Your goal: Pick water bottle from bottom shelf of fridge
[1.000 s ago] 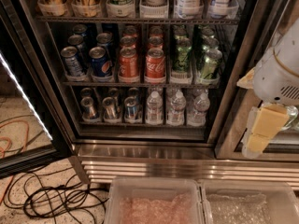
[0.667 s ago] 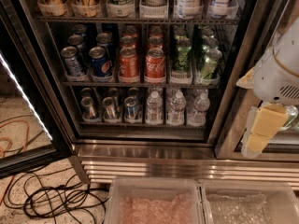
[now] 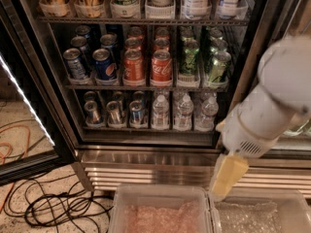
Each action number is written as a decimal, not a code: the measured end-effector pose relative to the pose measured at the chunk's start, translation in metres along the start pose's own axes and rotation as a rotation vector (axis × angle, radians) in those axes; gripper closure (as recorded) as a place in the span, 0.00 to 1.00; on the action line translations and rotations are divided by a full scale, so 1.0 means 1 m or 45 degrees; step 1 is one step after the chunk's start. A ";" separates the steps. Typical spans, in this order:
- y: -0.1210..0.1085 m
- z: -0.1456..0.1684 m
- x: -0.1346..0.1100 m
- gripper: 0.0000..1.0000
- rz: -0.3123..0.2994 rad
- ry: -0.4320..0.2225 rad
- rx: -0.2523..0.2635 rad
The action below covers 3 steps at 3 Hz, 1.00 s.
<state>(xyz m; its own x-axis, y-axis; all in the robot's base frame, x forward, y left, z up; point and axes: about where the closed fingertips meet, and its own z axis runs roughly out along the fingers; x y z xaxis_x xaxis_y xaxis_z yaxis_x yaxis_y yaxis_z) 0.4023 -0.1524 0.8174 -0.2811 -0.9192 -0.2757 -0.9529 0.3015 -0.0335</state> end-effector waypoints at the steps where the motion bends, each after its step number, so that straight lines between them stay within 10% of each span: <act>1: 0.016 0.070 0.003 0.00 0.089 0.029 -0.069; 3: 0.030 0.120 0.005 0.00 0.101 0.042 -0.193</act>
Offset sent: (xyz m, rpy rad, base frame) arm -0.0247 0.0515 -0.1675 0.0414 0.2738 0.0051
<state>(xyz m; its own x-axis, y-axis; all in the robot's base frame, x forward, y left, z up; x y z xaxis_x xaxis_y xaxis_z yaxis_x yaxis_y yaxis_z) 0.3863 -0.1179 0.7002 -0.3570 -0.9028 -0.2397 -0.9332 0.3338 0.1328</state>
